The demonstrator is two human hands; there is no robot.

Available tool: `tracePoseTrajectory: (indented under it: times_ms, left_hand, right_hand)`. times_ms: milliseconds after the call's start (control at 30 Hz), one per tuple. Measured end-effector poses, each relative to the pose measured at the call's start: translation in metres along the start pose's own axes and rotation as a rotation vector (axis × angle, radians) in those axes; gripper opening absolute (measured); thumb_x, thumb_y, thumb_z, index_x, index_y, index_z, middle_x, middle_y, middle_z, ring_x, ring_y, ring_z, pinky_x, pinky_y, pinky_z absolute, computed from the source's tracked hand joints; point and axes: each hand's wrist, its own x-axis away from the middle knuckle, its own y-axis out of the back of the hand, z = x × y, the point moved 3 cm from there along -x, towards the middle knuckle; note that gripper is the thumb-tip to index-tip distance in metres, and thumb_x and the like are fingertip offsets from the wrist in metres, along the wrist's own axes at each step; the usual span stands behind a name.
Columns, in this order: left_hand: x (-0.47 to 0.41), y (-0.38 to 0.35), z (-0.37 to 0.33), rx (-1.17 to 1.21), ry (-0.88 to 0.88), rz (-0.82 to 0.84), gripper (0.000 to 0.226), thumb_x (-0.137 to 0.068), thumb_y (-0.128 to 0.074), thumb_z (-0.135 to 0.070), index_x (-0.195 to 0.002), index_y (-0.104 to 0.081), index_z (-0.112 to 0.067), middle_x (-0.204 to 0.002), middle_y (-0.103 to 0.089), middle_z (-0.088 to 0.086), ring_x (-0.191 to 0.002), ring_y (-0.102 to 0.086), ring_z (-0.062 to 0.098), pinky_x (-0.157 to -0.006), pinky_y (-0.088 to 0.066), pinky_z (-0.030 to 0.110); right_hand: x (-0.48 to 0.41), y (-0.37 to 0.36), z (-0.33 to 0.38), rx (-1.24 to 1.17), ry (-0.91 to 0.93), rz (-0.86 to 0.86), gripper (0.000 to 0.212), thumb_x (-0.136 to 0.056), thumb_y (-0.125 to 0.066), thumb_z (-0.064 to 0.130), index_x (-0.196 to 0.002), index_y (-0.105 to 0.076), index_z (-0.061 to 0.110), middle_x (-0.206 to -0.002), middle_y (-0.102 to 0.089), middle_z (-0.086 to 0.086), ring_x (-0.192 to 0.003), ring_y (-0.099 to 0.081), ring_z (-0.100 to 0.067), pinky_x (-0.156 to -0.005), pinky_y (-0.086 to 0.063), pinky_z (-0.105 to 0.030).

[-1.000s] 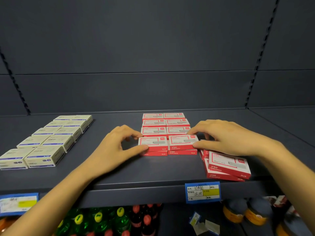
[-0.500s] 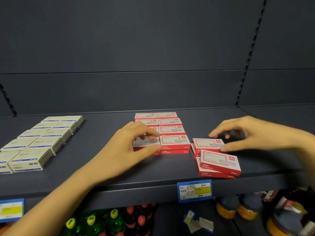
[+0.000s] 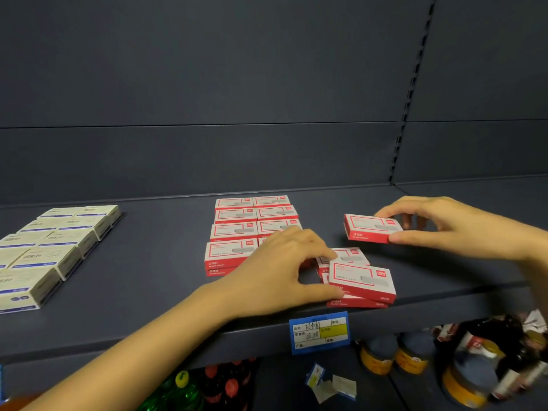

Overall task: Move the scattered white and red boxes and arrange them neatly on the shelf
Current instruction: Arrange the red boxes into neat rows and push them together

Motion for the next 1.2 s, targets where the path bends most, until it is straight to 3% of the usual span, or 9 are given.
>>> tracePoseTrajectory:
  times_ms: [167,333,533,767,933,1067,1200]
  left_hand:
    - [-0.006,-0.004,-0.001,-0.016,-0.023,-0.003,0.045,-0.079,-0.059,-0.05,-0.118,-0.052,-0.027,-0.123,-0.048,-0.012,-0.109,-0.034,-0.003,-0.096,-0.034,0.021]
    - [0.013,0.015,0.006,0.028,-0.01,-0.118,0.041,-0.076,-0.061,-0.052,-0.111,-0.056,-0.032,-0.116,-0.048,-0.019,-0.11,-0.037,-0.005,-0.098,-0.035,0.022]
    - [0.059,0.045,0.031,-0.003,0.085,-0.296,0.053,-0.063,-0.068,-0.061,-0.104,-0.063,-0.028,-0.097,-0.055,-0.024,-0.098,-0.047,-0.006,-0.088,-0.034,0.009]
    - [0.098,0.048,0.051,-0.017,0.223,-0.291,0.042,-0.061,-0.069,-0.056,-0.096,-0.066,-0.032,-0.085,-0.06,-0.018,-0.09,-0.051,0.003,-0.083,-0.039,0.019]
    - [0.105,0.039,0.059,-0.004,0.294,-0.283,0.049,-0.06,-0.071,-0.061,-0.097,-0.065,-0.03,-0.09,-0.063,-0.017,-0.092,-0.052,0.002,-0.088,-0.041,0.026]
    - [0.107,0.037,0.062,0.065,0.334,-0.307,0.043,-0.057,-0.063,-0.058,-0.093,-0.061,-0.034,-0.095,-0.061,-0.023,-0.096,-0.053,0.0,-0.088,-0.039,0.017]
    - [0.109,0.035,0.066,0.084,0.351,-0.324,0.04,-0.055,-0.063,-0.061,-0.086,-0.06,-0.036,-0.102,-0.053,-0.031,-0.094,-0.053,0.0,-0.079,-0.037,0.009]
  right_hand:
    - [0.002,0.001,0.004,0.027,0.023,-0.007,0.039,-0.072,-0.048,0.064,-0.111,-0.048,0.061,-0.108,-0.054,0.029,-0.092,-0.053,-0.006,-0.071,-0.045,-0.018]
    - [-0.002,-0.002,0.017,0.034,0.059,-0.002,0.041,-0.072,-0.046,0.066,-0.112,-0.045,0.062,-0.11,-0.053,0.03,-0.096,-0.051,-0.005,-0.073,-0.046,-0.023]
    - [-0.011,-0.012,0.038,0.033,0.082,0.005,0.045,-0.072,-0.047,0.065,-0.115,-0.05,0.052,-0.108,-0.055,0.029,-0.099,-0.052,-0.005,-0.075,-0.05,-0.03]
    - [-0.022,-0.028,0.062,0.095,0.11,0.078,0.052,-0.069,-0.038,0.071,-0.118,-0.044,0.055,-0.112,-0.052,0.028,-0.102,-0.049,0.002,-0.08,-0.048,-0.026]
    - [-0.026,-0.042,0.076,0.155,0.132,0.096,0.059,-0.069,-0.034,0.073,-0.125,-0.038,0.054,-0.119,-0.046,0.033,-0.11,-0.044,0.011,-0.088,-0.044,-0.018]
    - [-0.026,-0.053,0.081,0.207,0.14,0.063,0.062,-0.069,-0.03,0.074,-0.127,-0.036,0.052,-0.115,-0.041,0.036,-0.104,-0.042,0.014,-0.081,-0.038,-0.008]
    - [-0.026,-0.059,0.082,0.239,0.112,0.061,0.048,-0.075,-0.037,0.069,-0.121,-0.036,0.055,-0.106,-0.039,0.036,-0.097,-0.042,0.015,-0.077,-0.034,-0.006]
